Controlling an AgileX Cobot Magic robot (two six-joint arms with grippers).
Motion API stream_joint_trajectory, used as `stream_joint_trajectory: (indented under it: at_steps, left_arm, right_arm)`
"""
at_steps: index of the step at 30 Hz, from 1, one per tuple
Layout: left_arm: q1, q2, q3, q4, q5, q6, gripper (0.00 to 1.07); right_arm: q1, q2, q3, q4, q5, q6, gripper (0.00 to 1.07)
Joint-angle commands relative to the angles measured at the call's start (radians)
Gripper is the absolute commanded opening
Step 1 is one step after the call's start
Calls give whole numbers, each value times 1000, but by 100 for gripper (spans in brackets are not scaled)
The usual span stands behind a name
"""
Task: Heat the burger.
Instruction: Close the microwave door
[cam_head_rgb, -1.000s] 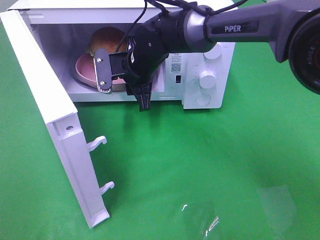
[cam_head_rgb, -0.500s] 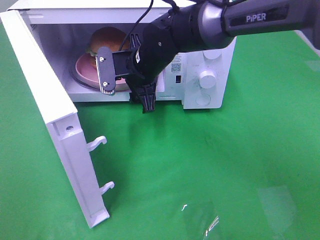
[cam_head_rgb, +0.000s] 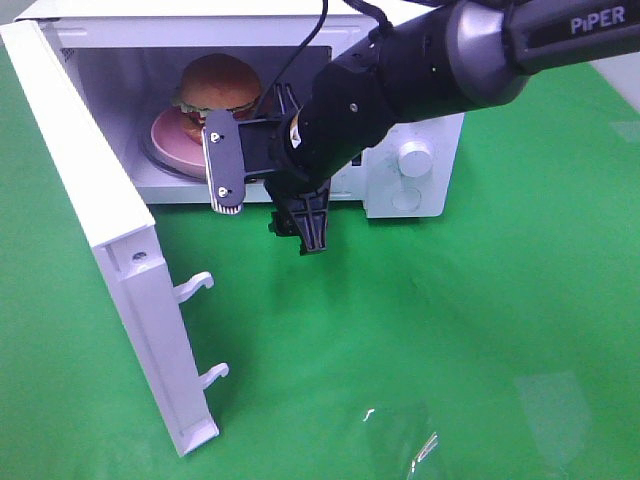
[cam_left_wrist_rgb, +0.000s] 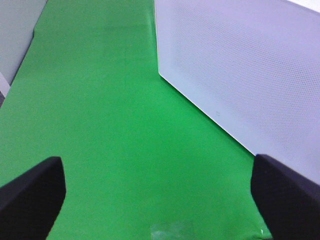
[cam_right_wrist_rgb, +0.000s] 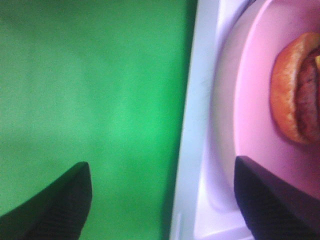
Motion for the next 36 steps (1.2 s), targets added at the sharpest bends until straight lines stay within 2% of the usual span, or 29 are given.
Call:
stream_joint_trajectory:
  at_steps: [1, 6, 11, 12, 21, 25, 29, 34, 36]
  left_arm:
    - [3, -16, 2, -9, 3, -8, 93]
    - [3, -16, 2, -9, 3, -8, 93]
    - [3, -16, 2, -9, 3, -8, 93]
    - [3, -16, 2, -9, 3, -8, 93]
    - [3, -16, 2, -9, 3, -8, 93]
    - [3, -16, 2, -9, 3, -8, 93]
    - [3, -16, 2, -9, 3, -8, 93]
    - [3, -16, 2, -9, 3, -8, 93]
    - [3, -16, 2, -9, 3, -8, 93]
  right_arm:
    - [1, -66, 81, 11, -11, 60, 76]
    - [1, -115, 145, 11, -2, 130, 76]
    - [1, -187, 211, 11, 31, 273, 76]
    - [1, -226, 238, 11, 69, 369, 76]
    - [1, -312, 284, 11, 201, 569, 76]
    - [1, -374, 307, 11, 254, 722, 76]
    - [1, -468, 308, 13, 393, 904, 76]
    - [1, -520, 308, 42, 486, 945, 76]
    - [1, -584, 308, 90, 589, 945, 76]
